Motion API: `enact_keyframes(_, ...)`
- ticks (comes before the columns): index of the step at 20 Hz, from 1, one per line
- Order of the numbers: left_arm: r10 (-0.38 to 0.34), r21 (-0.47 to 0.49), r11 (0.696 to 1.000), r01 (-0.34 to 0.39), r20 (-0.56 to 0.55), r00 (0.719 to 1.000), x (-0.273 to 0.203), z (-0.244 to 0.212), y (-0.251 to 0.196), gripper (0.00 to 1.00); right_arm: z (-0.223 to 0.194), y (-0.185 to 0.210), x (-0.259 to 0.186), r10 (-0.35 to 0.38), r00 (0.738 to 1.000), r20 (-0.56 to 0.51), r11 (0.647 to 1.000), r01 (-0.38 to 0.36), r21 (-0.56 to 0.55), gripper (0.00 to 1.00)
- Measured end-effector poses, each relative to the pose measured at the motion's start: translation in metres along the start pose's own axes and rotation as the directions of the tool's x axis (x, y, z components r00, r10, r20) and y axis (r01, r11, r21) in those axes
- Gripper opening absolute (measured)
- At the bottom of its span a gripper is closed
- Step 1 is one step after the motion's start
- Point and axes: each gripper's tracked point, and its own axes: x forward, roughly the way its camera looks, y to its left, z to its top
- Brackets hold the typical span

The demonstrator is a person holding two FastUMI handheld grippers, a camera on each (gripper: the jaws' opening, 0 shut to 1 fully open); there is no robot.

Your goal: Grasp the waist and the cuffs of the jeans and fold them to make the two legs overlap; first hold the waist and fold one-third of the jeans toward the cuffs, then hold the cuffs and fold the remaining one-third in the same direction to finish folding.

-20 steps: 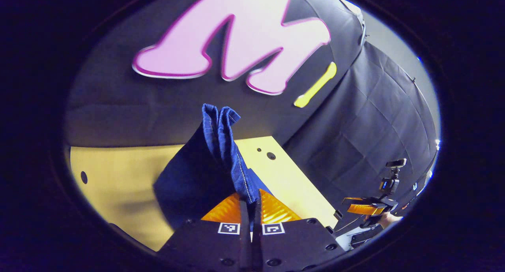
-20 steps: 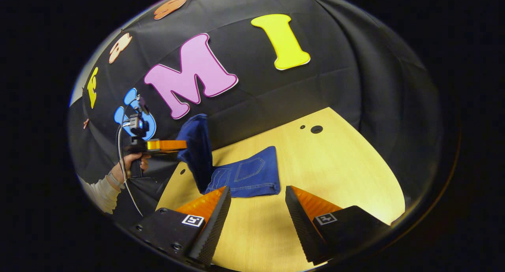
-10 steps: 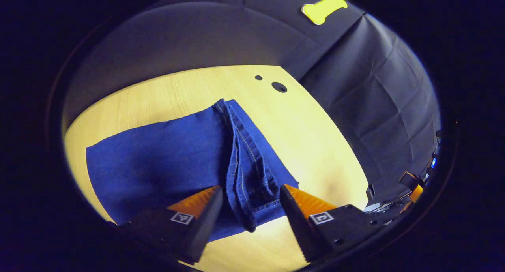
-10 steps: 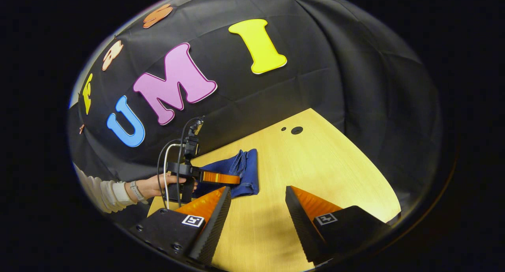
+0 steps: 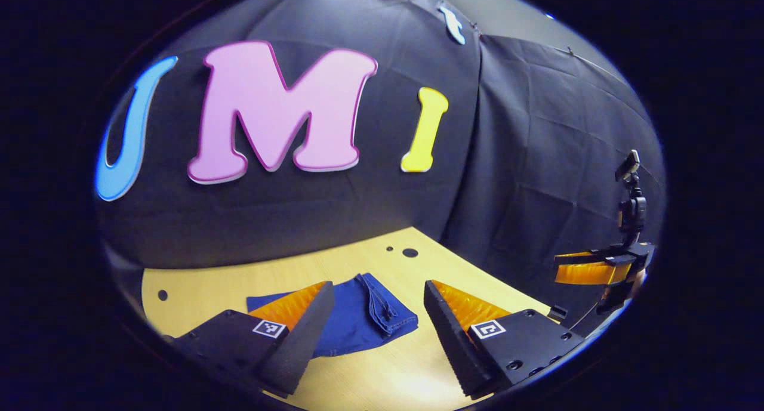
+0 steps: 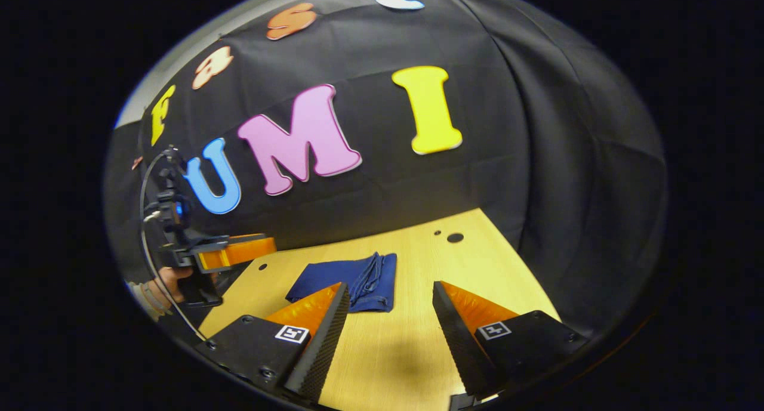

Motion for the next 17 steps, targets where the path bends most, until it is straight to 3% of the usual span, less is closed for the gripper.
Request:
enact_keyframes(3,0.125,-0.001,0.992,-0.125,0.097,0.987,-0.060,-0.019,-0.008,0.96,0.026,0.040,-0.043,0.001,0.995,0.099,0.994,0.010,-0.110,0.87)
enact_keyframes(7,0.285,0.097,0.947,-0.307,0.191,0.939,-0.128,-0.030,-0.037,0.96,0.045,0.080,-0.095,-0.004,0.984,0.179,0.989,0.031,-0.145,0.89)
enact_keyframes(11,0.276,0.141,0.938,-0.318,0.251,0.928,-0.187,-0.017,-0.074,0.96,0.057,0.102,-0.127,-0.003,0.978,0.207,0.984,0.040,-0.174,0.90)
enact_keyframes(14,0.283,0.100,0.943,-0.318,0.264,0.922,-0.214,0.008,-0.094,0.98,0.073,0.106,-0.144,-0.006,0.966,0.257,0.971,0.067,-0.229,0.92)
enact_keyframes(17,0.313,0.039,0.938,-0.343,0.325,0.893,-0.233,0.042,-0.106,0.98,0.089,0.112,-0.157,0.018,0.950,0.312,0.968,0.062,-0.245,0.93)
